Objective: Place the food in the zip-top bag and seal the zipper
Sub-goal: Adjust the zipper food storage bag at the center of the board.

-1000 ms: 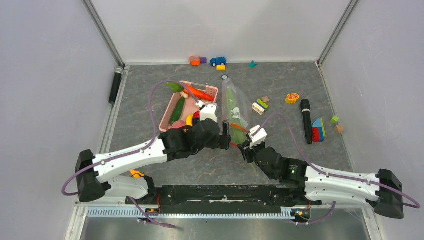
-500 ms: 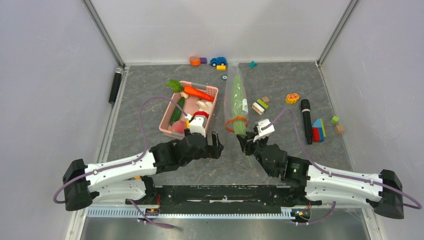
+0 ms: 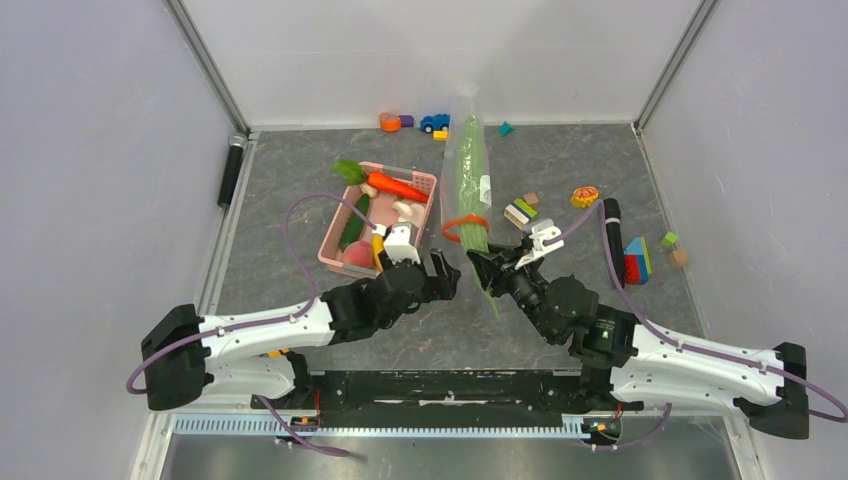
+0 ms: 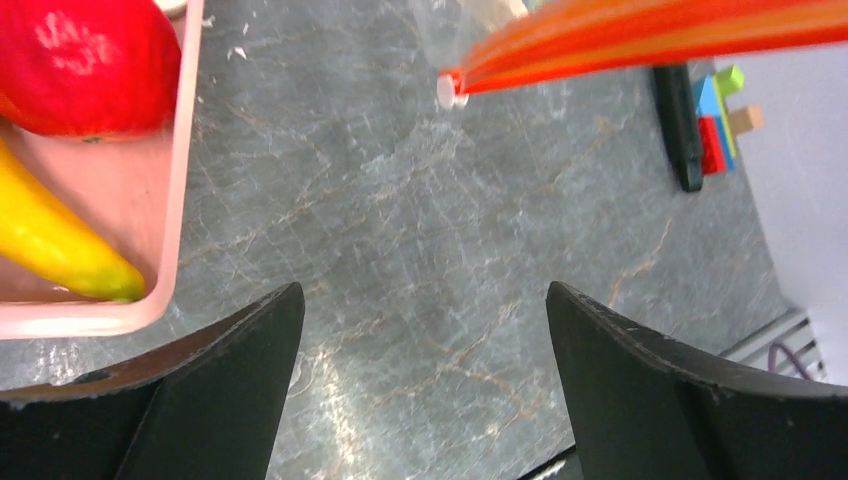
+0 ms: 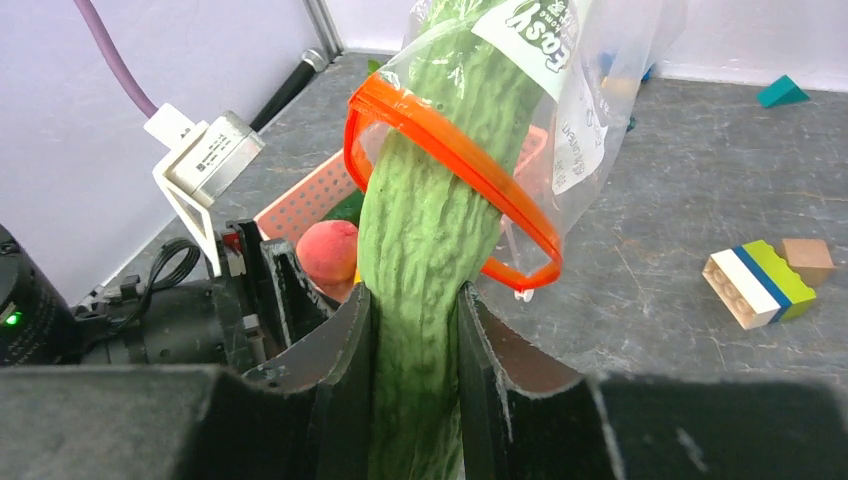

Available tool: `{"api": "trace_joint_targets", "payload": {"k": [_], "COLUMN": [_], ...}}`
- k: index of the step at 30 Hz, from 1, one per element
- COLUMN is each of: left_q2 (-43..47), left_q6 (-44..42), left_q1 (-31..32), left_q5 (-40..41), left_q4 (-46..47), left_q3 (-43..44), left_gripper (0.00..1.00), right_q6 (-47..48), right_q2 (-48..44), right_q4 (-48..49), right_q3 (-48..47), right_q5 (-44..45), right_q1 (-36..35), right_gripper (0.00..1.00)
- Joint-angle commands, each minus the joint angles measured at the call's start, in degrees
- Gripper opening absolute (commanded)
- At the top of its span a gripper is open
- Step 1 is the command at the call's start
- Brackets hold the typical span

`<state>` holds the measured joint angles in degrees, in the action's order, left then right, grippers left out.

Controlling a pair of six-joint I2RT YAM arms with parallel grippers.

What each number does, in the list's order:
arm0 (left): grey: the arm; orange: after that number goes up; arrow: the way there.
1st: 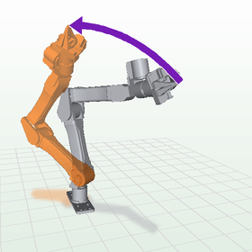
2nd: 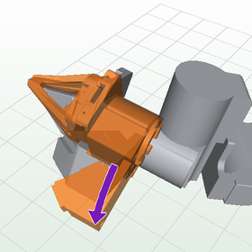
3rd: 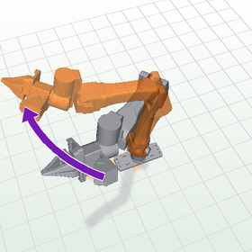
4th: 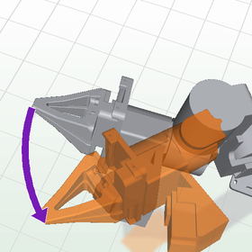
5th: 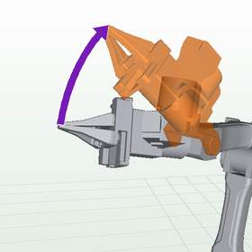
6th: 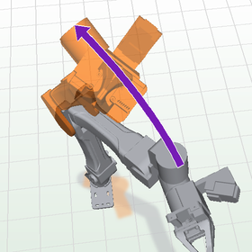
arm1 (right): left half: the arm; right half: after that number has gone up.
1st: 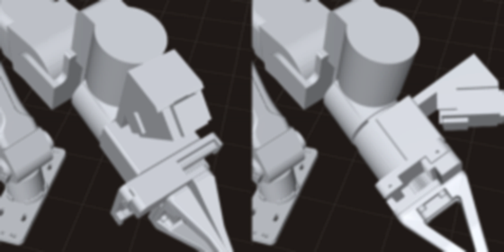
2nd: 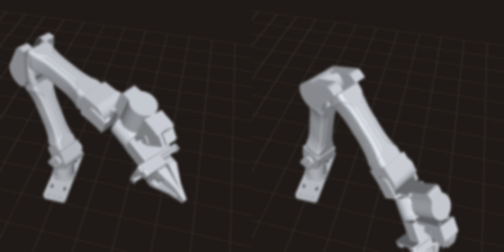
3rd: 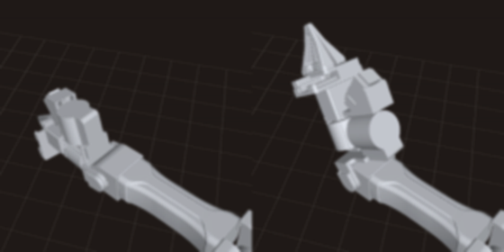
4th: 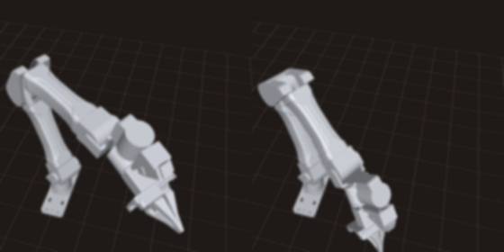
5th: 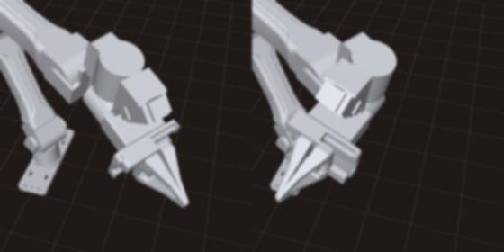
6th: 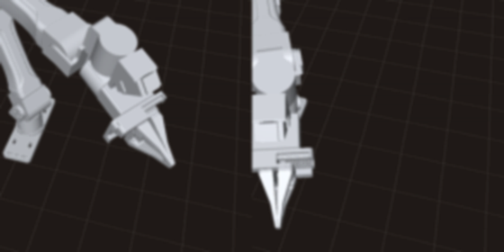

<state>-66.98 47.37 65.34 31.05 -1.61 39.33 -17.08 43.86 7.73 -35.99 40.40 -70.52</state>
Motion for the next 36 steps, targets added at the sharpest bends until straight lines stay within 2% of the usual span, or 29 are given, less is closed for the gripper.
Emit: {"api": "trace_joint_targets", "payload": {"k": [1, 6, 12, 26, 29, 36], "left_q2": [0.1, -0.7, -3.5, -10.0, -12.1, -15.7], "left_q6": [4.0, 3.6, 6.2, -2.3, -5.6, -11.9], "left_q1": [-0.2, -0.1, -0.2, -0.2, -0.2, -0.3], "left_q5": [7.4, 7.8, 12.9, 21.3, 23.0, 25.9], "left_q4": [7.5, 15.1, 26.7, 41.7, 46.9, 52.1], "left_q3": [-0.3, -2.4, -6.6, -5.6, -5.5, -3.4], "left_gripper": [0.96, 0.94, 0.89, 0.81, 0.75, 0.57], "right_q6": [-0.7, -2.3, -4.5, -10.0, -10.9, -12.3], "right_q2": [-0.9, -1.4, -2.3, -2.4, -2.5, -2.4], "right_q4": [0.6, -0.1, 2.3, 2.0, 2.1, 1.2], "right_q3": [-3.0, -4.0, -3.7, -4.3, -4.6, -5.1], "right_q5": [-3.1, -2.9, -4.0, -6.3, -6.6, -7.8], "right_q1": [-0.4, -0.4, -0.4, -0.4, -0.4, -0.4], "right_gripper": [0.00, 0.00, 0.00, 0.00, 0.00, 0.00]}}
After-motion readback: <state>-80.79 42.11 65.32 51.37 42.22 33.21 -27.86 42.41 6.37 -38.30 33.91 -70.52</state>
